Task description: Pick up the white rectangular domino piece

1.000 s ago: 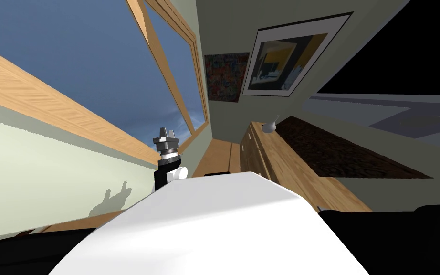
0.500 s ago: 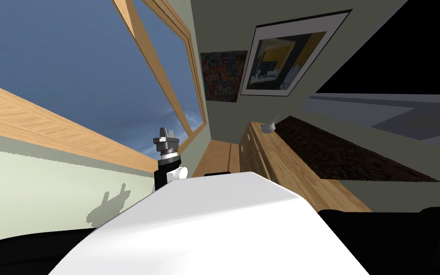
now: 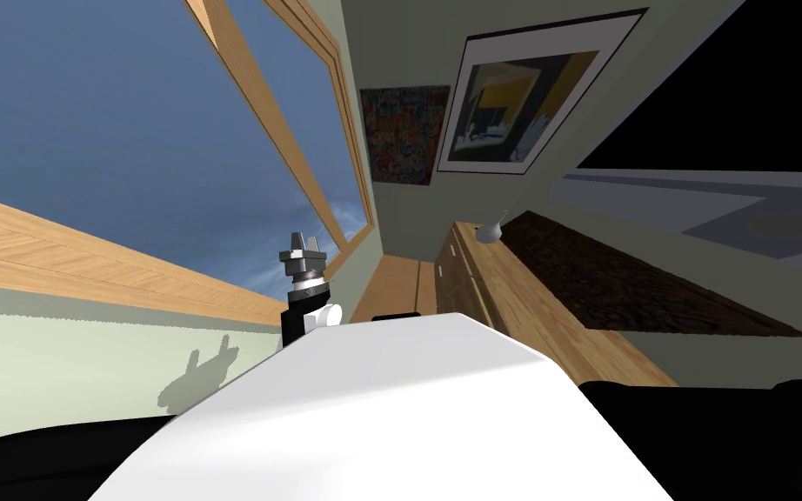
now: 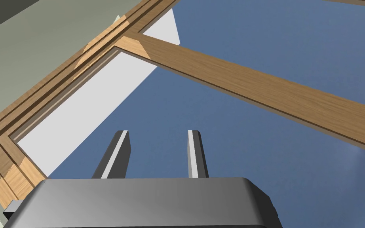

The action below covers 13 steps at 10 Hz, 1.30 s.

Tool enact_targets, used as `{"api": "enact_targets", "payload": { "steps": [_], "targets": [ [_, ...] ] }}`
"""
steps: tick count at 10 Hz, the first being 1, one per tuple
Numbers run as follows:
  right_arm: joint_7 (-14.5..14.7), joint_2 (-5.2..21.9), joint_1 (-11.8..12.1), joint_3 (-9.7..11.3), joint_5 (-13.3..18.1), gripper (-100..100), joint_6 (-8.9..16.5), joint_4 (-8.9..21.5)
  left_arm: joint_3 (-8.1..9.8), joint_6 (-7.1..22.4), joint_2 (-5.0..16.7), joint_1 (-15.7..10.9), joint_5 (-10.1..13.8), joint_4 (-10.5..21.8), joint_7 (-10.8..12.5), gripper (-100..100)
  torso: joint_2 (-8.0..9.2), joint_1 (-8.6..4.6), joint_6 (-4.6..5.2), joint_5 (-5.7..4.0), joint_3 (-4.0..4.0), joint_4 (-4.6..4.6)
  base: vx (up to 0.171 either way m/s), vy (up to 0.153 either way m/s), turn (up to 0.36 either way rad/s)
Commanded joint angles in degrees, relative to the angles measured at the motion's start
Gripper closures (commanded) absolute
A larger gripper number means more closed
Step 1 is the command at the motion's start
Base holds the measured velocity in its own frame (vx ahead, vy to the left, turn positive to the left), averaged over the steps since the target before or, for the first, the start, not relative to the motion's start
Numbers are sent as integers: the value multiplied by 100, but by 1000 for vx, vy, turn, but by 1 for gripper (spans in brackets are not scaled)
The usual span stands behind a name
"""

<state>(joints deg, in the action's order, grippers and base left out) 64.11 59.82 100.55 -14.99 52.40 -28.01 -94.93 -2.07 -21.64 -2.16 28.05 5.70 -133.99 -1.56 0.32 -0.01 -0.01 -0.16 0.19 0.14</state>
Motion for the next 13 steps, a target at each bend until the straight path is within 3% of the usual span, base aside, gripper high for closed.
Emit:
{"api": "enact_targets", "payload": {
  "steps": [1,4,5,6,7,8,10,11,13],
  "targets": [
    [0,0,0,0,0,100,0,0,0,0,0,0,0,0,0,0,0,0,0,0,0,0,1,1,11],
    [2,3,-8,-8,-1,100,3,-5,0,0,0,0,0,0,0,0,7,0,9,-1,3,-1,0,0,0],
    [2,3,-8,-8,-1,0,3,-5,0,0,0,0,0,0,0,0,7,0,9,-1,3,-1,0,0,0],
    [-285,116,49,-157,125,100,-11,-120,0,0,0,0,0,0,0,0,8,0,9,-1,3,-1,-121,16,124],
    [-387,116,49,-157,125,100,-11,-120,-1,0,0,-2,0,0,0,0,36,4,0,2,18,3,-136,8,98],
    [-570,237,100,-307,257,100,-22,-228,0,0,0,-1,0,0,0,0,50,1,11,2,27,7,-122,15,121],
    [-814,237,100,-307,257,100,-22,-228,0,0,0,-1,0,0,0,0,49,0,12,1,28,8,-71,20,38],
    [-1001,358,151,-457,390,100,-33,-336,0,0,0,-1,0,0,0,0,38,-3,18,1,21,5,-87,29,116],
    [-1240,358,151,-457,390,100,-33,-336,0,0,0,-1,0,0,0,0,47,-2,16,1,26,7,-71,17,41]
  ]
}}
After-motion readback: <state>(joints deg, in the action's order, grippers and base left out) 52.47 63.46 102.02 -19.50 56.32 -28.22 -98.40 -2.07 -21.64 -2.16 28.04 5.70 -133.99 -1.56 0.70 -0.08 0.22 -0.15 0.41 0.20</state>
